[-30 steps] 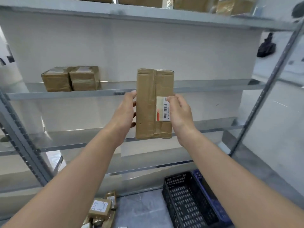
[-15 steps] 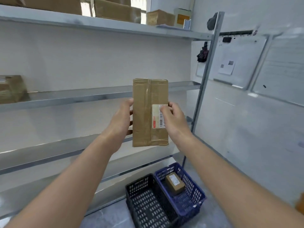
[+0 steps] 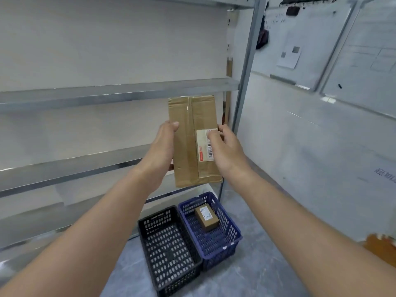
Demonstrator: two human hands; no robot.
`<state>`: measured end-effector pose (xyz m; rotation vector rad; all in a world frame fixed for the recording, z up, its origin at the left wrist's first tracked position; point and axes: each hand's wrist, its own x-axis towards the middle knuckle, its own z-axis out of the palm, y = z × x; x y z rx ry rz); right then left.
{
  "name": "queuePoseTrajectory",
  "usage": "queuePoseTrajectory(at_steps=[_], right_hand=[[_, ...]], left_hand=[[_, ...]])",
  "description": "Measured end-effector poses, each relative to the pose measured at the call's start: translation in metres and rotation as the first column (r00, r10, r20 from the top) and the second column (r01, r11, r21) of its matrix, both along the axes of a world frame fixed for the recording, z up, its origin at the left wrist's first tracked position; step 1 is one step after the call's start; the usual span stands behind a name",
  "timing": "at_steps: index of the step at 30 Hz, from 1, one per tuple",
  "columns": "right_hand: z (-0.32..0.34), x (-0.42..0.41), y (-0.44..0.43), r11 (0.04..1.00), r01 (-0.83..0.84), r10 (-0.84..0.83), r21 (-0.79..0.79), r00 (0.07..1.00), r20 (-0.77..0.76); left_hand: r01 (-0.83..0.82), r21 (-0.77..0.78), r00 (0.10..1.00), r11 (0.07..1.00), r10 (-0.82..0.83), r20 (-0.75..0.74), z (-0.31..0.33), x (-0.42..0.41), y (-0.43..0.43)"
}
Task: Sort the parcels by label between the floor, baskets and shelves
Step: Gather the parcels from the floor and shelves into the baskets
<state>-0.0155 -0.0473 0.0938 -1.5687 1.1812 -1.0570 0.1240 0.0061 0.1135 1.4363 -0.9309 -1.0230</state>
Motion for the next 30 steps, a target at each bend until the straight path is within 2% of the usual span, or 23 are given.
queuePoseTrajectory(at_steps=[7,17,24,27,30], right_hand=[[-0.04,-0.015,-0.092,0.995,0.023,-0.024,0.092,1.0,0.013],[-0.105,-0.009,-0.252,0.978,0.069,-0.047,0.195,0.992,-0.117],[-0.162,-0.025,-0.335,0.952,-0.012,0.075,0.305,0.978,-0.196],[-0.204,-0.03,-0.376,0.939,-0.034,0.131,0.341,0.955,-0.266],[-0.254,-0.031,-0.417,0.898,-0.058,0.181,0.437,0.952,-0.247]], left_hand=[[0.02,0.064,1.0,0.998,-0.019,-0.015,-0.043,-0.015,-0.104],[0.052,0.169,0.995,0.984,-0.036,-0.098,-0.115,-0.002,-0.263],[0.006,0.31,0.989,0.951,0.041,-0.144,-0.163,-0.006,-0.326],[-0.011,0.365,0.984,0.931,0.075,-0.16,-0.191,-0.011,-0.352],[-0.075,0.428,0.978,0.901,0.15,-0.143,-0.223,-0.02,-0.378]])
